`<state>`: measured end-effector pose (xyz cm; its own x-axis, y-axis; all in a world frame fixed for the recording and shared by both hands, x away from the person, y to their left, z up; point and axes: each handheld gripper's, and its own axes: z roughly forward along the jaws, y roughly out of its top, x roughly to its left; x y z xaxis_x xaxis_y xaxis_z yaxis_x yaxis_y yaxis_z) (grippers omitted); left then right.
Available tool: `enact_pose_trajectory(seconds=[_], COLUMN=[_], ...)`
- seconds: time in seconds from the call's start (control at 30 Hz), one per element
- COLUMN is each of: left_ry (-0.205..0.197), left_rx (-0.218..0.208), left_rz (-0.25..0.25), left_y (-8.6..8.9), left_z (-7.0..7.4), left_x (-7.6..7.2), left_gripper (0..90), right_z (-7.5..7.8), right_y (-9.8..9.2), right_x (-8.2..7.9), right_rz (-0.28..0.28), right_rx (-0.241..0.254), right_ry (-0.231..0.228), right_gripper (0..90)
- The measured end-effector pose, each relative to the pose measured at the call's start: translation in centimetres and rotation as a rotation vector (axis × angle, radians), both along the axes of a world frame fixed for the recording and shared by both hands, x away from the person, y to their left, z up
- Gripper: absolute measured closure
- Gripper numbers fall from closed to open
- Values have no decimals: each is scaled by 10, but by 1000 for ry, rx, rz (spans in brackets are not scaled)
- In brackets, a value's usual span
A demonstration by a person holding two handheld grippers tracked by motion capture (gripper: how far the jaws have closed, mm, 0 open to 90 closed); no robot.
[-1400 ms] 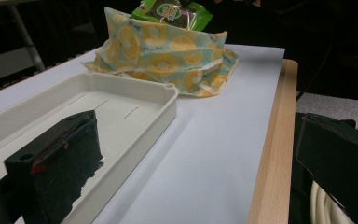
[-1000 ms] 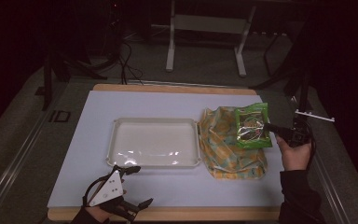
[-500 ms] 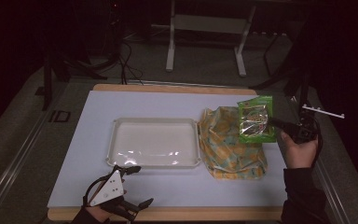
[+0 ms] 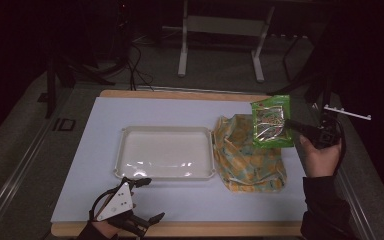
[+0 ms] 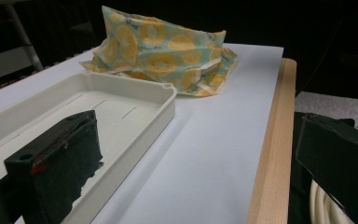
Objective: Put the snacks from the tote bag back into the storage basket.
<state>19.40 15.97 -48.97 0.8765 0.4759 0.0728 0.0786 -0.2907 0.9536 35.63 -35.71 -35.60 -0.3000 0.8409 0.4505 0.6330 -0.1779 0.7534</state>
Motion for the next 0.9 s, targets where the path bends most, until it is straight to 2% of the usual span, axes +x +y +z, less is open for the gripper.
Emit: enact_pose_trajectory(seconds=[0.13,0.5,0.57,0.9], left_ry=[0,-4,-5,-6], left_rx=[-4,-6,-5,-3], left_rz=[0,-1,-1,-2], left_y=[0,1,1,1], left_z=[0,0,0,1], left_x=[0,0,0,-1], left_gripper=[4,4,4,4], right_z=[6,9,11,14], right_y=[9,31,37,65], right_x=[0,2,2,4], right_rz=[23,63,69,117], right_rx=[0,25,16,42], right_ry=[-8,-15,-19,-38], right_gripper=[889,889,889,889])
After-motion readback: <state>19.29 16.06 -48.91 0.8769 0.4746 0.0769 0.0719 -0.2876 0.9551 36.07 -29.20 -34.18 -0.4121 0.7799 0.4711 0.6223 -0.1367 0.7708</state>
